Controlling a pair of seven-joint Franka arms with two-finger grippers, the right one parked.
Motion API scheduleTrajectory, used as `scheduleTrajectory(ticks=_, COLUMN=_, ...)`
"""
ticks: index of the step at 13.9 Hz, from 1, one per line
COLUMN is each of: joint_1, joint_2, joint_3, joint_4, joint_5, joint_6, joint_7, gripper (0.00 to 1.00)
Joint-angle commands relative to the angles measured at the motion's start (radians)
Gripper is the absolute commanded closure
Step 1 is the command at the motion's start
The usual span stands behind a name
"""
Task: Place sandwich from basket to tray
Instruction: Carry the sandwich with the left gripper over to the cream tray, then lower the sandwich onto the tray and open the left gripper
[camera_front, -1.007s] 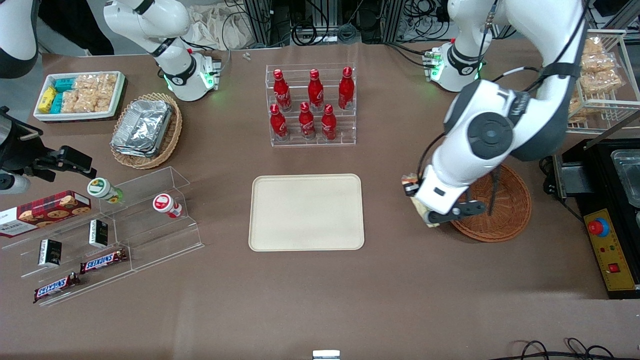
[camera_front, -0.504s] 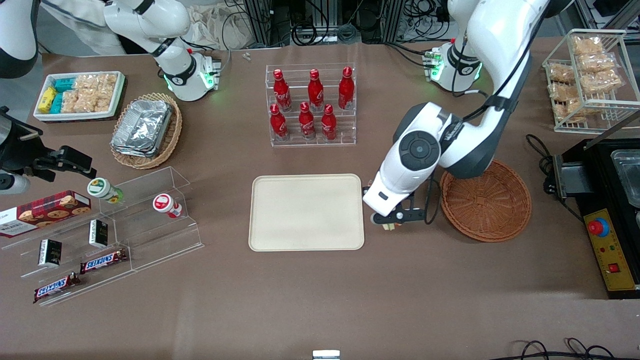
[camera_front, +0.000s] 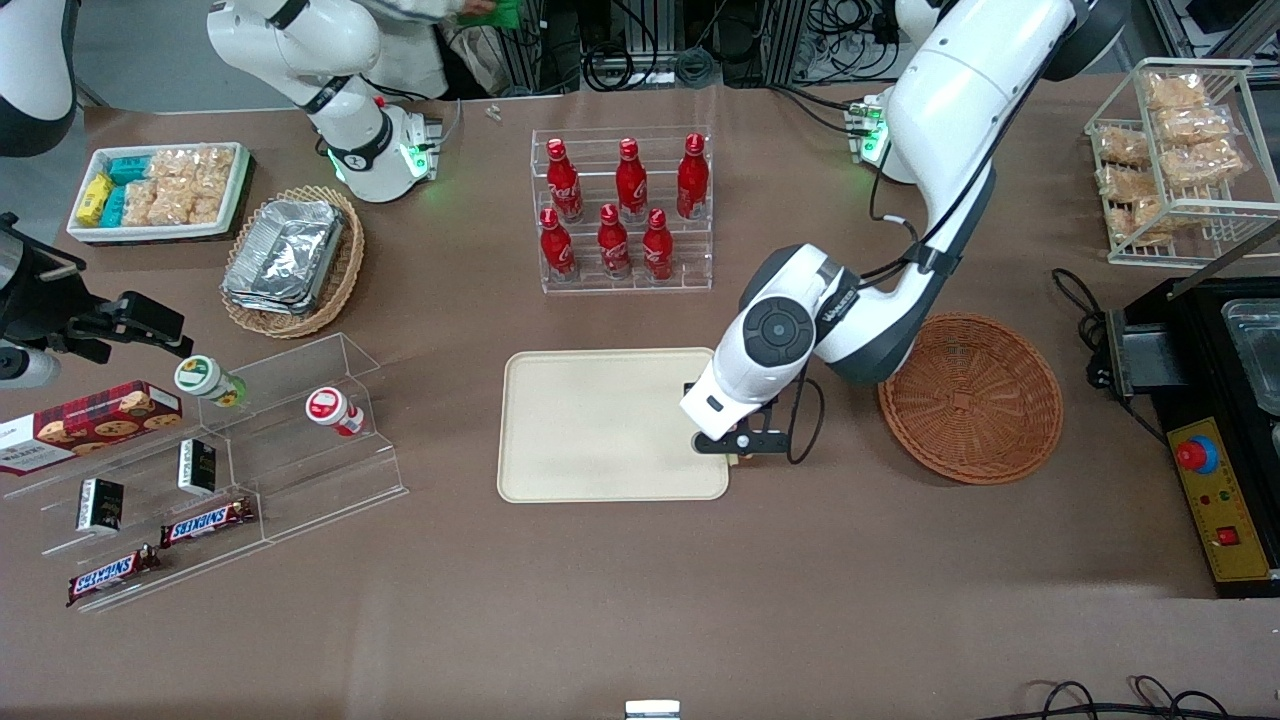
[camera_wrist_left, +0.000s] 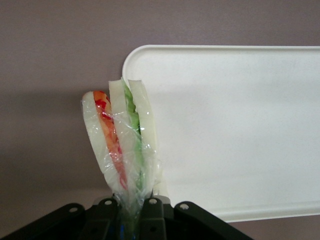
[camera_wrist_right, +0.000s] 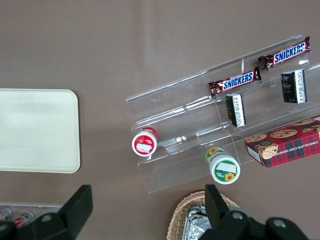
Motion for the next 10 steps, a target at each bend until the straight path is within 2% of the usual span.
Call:
scheduleTrajectory(ticks=1, joint_1=-0.016, joint_2=0.063, joint_3=0.005, joint_4=0.032, joint_5=0.017, joint_6=0.030, joint_7=0.028, gripper=0.89)
scheduleTrajectory(ticks=8, joint_1=-0.031, joint_2=0.118, joint_3=0.005, joint_4=0.037, joint_5=0.019, joint_6=0.096, joint_7=0.031, gripper=0.88)
scheduleTrajectory(ticks=9, joint_1=-0.031, joint_2=0.118, joint_3=0.005, joint_4=0.037, joint_5=0.017, joint_6=0.096, joint_7=0.031, gripper=0.73)
scheduleTrajectory(ticks=10, joint_1=-0.031, joint_2=0.118, joint_3=0.005, joint_4=0.037, joint_5=0.017, joint_6=0.096, joint_7=0.030, gripper=0.33)
